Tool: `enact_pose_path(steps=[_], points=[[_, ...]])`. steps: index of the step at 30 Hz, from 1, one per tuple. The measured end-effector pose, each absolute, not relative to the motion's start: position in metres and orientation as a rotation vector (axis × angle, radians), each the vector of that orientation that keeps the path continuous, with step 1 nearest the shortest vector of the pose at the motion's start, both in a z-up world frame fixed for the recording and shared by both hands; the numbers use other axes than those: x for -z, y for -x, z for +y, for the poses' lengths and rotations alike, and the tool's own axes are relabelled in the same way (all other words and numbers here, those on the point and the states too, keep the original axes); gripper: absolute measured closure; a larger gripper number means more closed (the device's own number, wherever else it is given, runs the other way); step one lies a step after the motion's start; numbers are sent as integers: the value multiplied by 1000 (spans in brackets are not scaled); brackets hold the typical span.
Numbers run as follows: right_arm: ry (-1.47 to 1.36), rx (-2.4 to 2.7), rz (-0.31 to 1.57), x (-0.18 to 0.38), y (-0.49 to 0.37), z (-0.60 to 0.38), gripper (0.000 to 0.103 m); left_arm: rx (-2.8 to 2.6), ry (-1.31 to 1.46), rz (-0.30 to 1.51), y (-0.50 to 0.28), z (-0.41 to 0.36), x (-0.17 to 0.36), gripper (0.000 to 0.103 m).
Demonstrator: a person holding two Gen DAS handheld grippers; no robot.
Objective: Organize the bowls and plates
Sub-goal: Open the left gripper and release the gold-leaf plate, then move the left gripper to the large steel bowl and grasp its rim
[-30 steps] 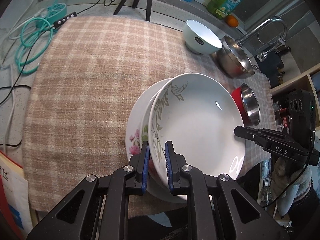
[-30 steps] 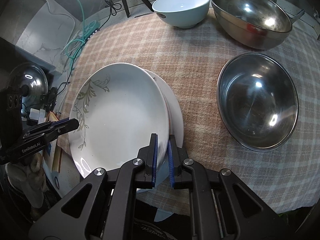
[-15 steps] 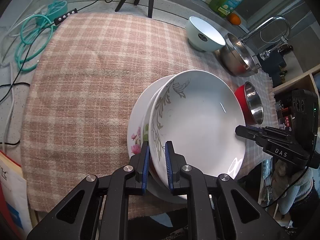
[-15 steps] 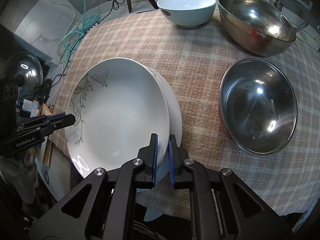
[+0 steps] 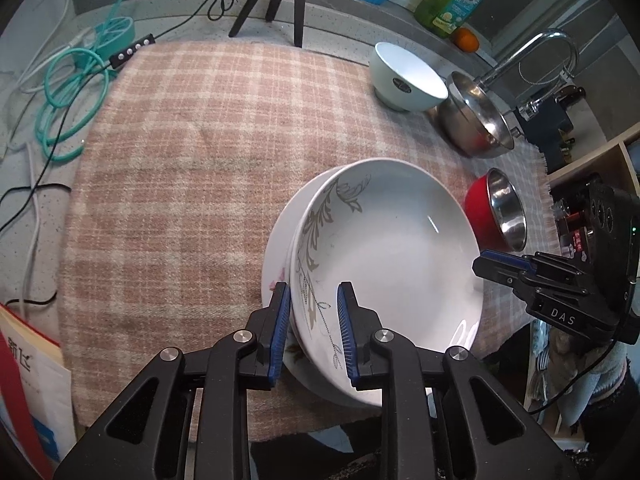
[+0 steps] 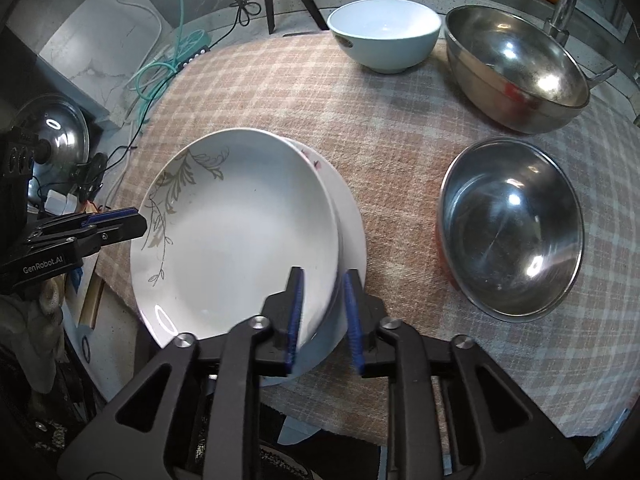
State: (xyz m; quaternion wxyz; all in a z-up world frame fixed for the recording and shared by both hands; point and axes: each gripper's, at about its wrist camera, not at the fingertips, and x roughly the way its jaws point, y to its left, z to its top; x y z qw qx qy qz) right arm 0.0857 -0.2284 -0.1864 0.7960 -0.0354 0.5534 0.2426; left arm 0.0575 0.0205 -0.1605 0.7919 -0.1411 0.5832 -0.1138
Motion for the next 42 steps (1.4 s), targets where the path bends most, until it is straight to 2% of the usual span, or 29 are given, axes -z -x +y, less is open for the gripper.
enact_pose_path(steps=[1,4,5,6,7,8,13,21,42], points=[[67,-521,1179,184,-85,-231,64,244,310,1247,-58,22,159,79],[36,-526,1160,177,-86,-235,61,235,317,1224,-60,23,152,78],[29,-525,1152,175,-86,-237,56,232,316,1218,-60,23,151,73],[15,-530,1142,171,-87,-240,47,229,313,1211,-61,23,149,61],[2,-538,1135,169,-87,-241,41,224,311,1204,-62,22,147,53],[-16,-552,1127,164,-87,-244,39,221,308,1195,-63,22,144,44],[-25,-548,1064,143,-87,-255,24,204,262,1172,-72,13,137,38],[-59,-478,995,115,-100,-301,24,240,242,1122,-88,-11,123,38],[-116,-327,901,88,-187,-450,24,293,341,1056,-141,-98,112,40]])
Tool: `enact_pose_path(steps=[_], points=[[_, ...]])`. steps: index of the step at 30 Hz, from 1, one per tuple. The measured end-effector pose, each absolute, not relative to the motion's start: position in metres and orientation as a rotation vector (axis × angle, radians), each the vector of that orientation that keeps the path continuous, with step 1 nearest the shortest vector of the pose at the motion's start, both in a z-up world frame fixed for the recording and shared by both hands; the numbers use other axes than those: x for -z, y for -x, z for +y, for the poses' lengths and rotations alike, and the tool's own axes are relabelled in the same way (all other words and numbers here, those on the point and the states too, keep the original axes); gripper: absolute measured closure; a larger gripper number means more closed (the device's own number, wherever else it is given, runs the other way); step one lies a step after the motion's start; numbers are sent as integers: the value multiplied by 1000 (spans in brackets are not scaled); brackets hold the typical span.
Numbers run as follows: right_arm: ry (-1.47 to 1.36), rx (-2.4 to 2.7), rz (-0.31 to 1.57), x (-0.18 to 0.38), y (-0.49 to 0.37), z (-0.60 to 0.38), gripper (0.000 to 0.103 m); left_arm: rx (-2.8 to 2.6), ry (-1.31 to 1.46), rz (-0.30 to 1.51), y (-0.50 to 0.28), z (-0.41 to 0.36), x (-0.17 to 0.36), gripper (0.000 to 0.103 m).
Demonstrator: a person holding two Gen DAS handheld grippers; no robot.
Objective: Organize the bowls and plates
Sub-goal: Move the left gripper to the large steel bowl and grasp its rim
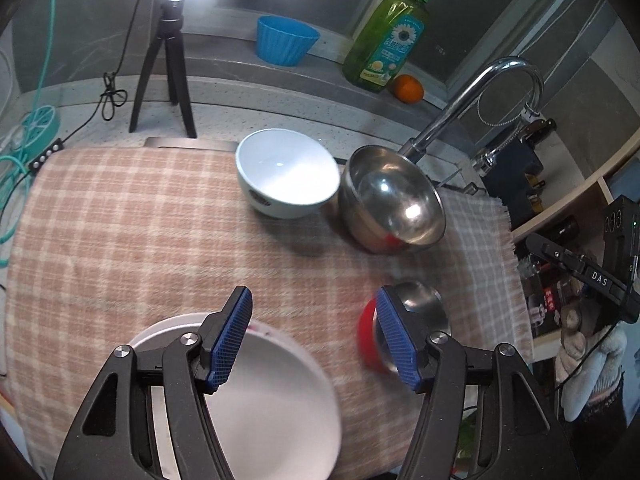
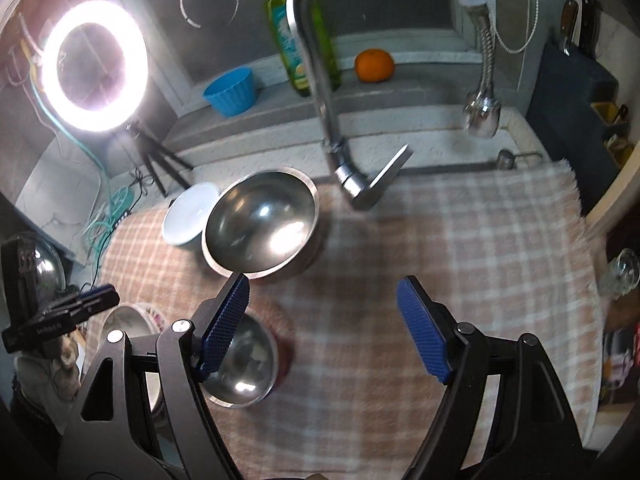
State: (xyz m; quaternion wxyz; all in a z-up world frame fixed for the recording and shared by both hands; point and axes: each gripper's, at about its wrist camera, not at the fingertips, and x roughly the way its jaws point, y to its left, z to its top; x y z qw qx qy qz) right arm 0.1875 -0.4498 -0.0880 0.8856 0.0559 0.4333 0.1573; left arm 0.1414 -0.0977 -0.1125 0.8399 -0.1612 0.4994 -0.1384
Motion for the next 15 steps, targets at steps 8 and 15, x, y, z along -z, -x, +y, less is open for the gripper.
enact_pose_path(steps=[8,15], points=[[-142,-409,949,112,-228,-454,24,283,418,1062,-165,-135,116,50],[-140,-466,997,131,-253,-446,42,275,481,1096,-188,-154,128,78]])
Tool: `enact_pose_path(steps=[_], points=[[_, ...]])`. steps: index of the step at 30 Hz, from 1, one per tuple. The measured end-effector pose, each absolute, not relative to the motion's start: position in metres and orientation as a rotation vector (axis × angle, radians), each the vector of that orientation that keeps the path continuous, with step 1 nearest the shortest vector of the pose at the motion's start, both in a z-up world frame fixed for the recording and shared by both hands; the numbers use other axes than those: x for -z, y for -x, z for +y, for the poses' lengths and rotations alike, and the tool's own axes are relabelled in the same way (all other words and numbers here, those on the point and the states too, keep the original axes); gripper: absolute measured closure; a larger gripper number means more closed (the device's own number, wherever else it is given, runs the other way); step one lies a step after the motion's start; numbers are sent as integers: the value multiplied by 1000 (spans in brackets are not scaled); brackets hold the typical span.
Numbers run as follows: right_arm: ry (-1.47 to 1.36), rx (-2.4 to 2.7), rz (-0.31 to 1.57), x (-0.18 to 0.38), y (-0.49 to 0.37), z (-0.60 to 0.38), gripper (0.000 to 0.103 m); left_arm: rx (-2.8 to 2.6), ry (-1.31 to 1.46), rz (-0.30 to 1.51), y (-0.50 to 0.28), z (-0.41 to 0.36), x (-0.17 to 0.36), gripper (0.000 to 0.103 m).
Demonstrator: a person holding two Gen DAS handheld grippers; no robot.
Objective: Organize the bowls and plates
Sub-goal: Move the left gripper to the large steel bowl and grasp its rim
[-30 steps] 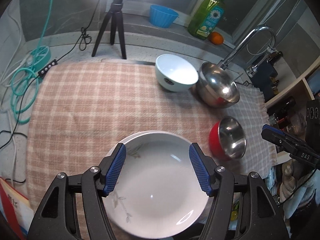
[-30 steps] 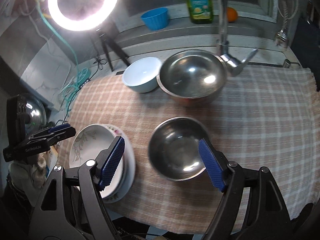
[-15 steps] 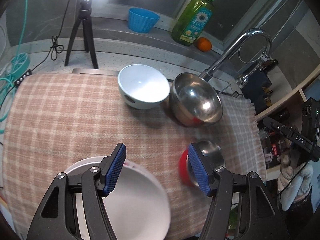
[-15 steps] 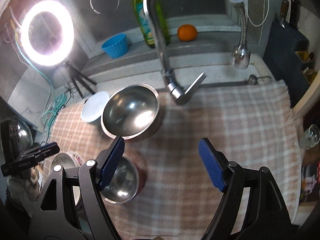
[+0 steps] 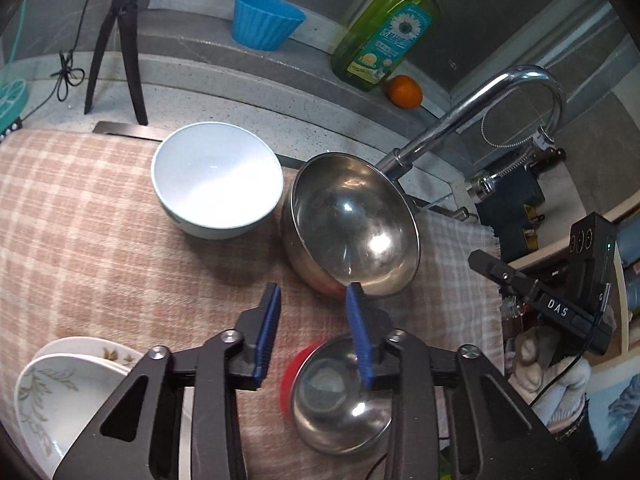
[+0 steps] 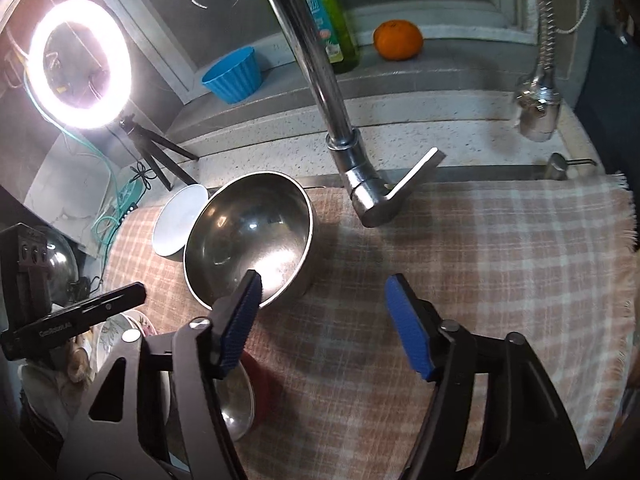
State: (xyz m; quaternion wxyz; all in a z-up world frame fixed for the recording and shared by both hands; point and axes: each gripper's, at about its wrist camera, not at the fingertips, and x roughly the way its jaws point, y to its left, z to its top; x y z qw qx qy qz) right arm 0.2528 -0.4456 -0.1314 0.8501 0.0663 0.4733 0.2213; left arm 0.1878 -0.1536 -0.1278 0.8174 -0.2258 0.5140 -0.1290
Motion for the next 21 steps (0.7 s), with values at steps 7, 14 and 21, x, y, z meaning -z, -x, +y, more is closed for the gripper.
enact_pose_path(steps=[7,14,21], points=[[-161,-503,1039,145,-275,-438,54,249,559,1115,-200,-156,139,78],[-197,-549,1073,155,-292,-430,58,226,572,1123,-210,-160,143,79],[-198,-560,1099,165,-303,-420,66,211,575,1136,-220,-160,148,79]])
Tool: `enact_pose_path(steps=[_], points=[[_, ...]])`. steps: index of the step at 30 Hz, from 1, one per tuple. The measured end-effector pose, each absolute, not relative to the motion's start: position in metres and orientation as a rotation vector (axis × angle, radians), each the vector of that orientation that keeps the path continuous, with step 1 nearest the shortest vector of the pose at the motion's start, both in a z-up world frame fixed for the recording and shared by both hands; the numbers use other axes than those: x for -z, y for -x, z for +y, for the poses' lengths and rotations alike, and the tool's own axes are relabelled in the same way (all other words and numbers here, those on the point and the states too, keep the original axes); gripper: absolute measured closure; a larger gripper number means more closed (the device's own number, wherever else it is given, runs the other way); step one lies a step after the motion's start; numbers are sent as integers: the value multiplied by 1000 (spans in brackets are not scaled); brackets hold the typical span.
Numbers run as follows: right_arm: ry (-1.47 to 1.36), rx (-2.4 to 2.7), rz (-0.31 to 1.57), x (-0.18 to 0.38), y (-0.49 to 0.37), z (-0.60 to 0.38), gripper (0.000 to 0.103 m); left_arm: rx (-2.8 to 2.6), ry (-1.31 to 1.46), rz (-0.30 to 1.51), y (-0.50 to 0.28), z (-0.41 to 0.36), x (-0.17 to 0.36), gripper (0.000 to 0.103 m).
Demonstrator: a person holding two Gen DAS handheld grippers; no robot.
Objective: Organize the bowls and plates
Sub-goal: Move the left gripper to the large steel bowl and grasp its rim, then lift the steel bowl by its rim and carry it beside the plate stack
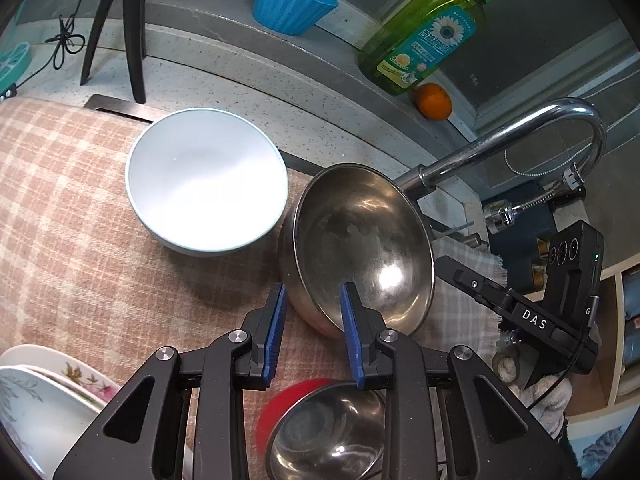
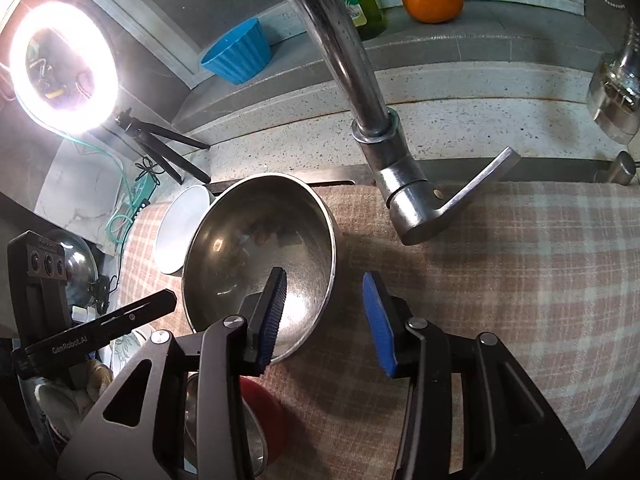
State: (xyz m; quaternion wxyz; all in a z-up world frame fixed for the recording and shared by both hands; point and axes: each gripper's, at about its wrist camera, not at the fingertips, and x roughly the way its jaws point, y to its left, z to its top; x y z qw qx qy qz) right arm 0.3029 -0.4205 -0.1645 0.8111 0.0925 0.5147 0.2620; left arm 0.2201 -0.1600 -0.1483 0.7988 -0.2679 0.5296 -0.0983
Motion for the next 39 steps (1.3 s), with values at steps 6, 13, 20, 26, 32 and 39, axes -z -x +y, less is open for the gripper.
enact_pose_path(steps=[6,13,20,26,32,39], points=[[-206,-559,1135,176,-308,-418,75,217,561,1158,-227,-166,156,79],[-215,-559,1156,182,-309,-418,86,218,548,1169,-232,-168,160,83],[-186,-531,1150,181,-307,-412,87,220,525,1177,-233,-168,163,88],[-175,-508,1150,178,-302,-409,88,223,520,1174,-233,-169,162,88],[-170,-494,1137,174,-294,-411,87,241,505,1172,-228,-170,159,88],[-181,-496,1110,163,-284,-411,88,253,469,1131,-221,-169,142,87]])
